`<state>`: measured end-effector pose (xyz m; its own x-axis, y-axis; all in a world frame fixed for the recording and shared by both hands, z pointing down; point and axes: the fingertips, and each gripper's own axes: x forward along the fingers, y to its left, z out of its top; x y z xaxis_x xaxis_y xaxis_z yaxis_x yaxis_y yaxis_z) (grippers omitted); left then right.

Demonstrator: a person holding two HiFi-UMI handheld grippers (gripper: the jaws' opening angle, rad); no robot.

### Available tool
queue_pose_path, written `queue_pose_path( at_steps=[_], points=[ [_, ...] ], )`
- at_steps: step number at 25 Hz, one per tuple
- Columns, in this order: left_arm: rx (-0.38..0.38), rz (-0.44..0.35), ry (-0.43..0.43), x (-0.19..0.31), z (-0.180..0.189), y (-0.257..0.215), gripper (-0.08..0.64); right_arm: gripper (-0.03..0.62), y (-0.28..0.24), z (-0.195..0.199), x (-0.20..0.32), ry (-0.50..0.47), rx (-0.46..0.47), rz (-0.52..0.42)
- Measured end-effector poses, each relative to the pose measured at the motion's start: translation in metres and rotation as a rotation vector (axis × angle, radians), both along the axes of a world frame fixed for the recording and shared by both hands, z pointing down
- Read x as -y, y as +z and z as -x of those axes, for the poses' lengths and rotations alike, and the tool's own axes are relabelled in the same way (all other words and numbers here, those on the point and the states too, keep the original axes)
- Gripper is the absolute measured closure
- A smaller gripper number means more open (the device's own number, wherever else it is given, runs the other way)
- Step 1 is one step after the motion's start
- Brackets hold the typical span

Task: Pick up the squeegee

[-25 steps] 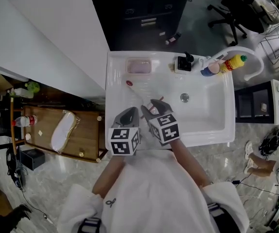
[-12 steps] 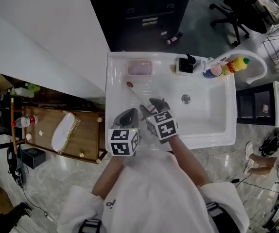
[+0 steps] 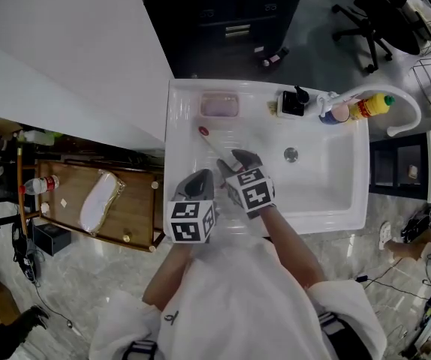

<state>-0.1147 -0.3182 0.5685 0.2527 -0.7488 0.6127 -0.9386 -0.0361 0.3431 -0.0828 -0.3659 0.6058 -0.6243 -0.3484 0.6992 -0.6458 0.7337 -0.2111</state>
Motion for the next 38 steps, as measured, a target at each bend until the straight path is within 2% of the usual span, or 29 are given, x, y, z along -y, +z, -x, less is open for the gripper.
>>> queue_pose_path(
  at_steps=[18,32,38],
  points=[
    [-0.002,0.038,-0.018,0.011,0.006,0.019,0.532,0.416,0.029,0.005,0.011,-0.037,-0.043,0.047],
    [-0.024,0.069,-0.009,0.016,0.006,0.029,0.532,0.416,0.044,0.016,0.023,-0.08,-0.09,0.054],
    [-0.027,0.076,-0.007,0.017,0.007,0.032,0.532,0.417,0.048,0.019,0.026,-0.125,-0.142,0.027]
  ],
)
